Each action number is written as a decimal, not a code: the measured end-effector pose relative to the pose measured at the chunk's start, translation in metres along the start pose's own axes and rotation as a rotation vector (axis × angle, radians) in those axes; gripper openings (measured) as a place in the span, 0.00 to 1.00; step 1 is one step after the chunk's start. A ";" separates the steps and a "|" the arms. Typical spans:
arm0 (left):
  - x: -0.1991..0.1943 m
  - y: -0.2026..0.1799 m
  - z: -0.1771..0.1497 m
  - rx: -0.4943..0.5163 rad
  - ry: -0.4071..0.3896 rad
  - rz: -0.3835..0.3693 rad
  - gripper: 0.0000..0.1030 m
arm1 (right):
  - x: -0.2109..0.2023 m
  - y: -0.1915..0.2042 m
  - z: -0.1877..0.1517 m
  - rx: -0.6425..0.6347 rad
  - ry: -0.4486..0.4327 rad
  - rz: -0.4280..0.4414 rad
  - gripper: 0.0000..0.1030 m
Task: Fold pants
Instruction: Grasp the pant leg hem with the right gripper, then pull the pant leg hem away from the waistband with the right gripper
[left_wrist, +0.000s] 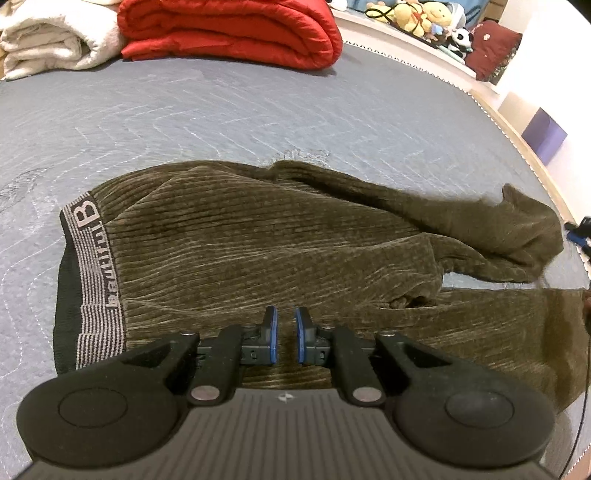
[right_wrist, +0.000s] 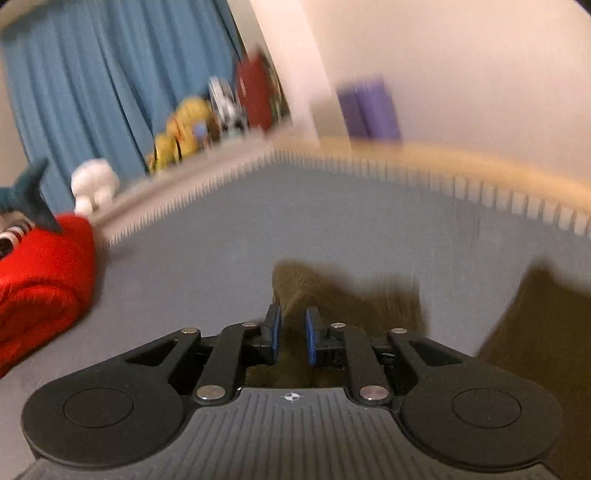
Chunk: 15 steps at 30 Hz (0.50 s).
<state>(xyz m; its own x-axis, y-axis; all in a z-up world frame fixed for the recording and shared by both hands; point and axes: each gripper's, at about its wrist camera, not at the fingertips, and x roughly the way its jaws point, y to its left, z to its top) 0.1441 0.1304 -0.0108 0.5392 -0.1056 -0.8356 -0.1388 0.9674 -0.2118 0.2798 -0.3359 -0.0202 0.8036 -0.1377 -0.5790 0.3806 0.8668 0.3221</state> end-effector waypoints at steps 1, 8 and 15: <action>0.000 0.000 0.000 0.003 0.000 -0.003 0.14 | 0.006 -0.009 -0.003 0.010 0.023 0.008 0.16; -0.006 -0.001 0.001 0.012 -0.007 -0.034 0.14 | 0.011 -0.091 -0.001 0.125 -0.030 -0.018 0.33; -0.005 -0.008 0.001 0.019 -0.002 -0.037 0.15 | 0.053 -0.149 -0.005 0.262 0.064 0.059 0.36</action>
<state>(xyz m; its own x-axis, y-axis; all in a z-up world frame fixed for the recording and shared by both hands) 0.1433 0.1237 -0.0050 0.5450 -0.1409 -0.8265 -0.1026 0.9672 -0.2325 0.2634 -0.4701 -0.1021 0.8004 -0.0531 -0.5971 0.4462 0.7180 0.5343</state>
